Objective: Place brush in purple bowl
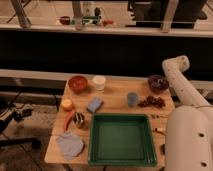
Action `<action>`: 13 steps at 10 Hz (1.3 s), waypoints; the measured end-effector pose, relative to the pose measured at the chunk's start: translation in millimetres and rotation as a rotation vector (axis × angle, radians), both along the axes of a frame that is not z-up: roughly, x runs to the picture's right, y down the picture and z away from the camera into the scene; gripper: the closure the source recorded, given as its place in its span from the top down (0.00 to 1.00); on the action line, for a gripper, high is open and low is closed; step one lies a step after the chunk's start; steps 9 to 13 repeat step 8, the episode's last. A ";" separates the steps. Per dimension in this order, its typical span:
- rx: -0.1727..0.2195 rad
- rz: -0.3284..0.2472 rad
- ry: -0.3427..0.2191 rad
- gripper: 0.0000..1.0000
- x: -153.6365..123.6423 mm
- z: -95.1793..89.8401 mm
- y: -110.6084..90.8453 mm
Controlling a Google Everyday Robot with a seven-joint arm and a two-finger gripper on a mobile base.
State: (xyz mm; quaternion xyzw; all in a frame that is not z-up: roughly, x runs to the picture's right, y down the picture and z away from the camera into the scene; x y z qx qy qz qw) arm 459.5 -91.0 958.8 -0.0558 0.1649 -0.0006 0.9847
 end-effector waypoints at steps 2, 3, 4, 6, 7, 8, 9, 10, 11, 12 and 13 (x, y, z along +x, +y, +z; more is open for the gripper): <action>-0.005 -0.003 -0.001 0.00 -0.8 1.6 2.0; -0.005 -0.005 0.000 0.00 -0.8 1.3 2.0; -0.006 -0.009 0.003 0.00 -1.6 1.7 2.8; -0.008 -0.018 0.000 0.00 -6.0 3.9 3.0; -0.009 -0.020 -0.001 0.00 -7.6 4.2 2.4; -0.014 -0.023 -0.001 0.00 -8.8 5.6 4.0; -0.014 -0.023 -0.001 0.00 -8.8 5.6 4.0; -0.014 -0.023 -0.001 0.00 -8.8 5.6 4.0; -0.014 -0.023 -0.001 0.00 -8.8 5.6 4.0; -0.014 -0.023 -0.001 0.00 -8.8 5.6 4.0; -0.014 -0.023 -0.001 0.00 -8.8 5.6 4.0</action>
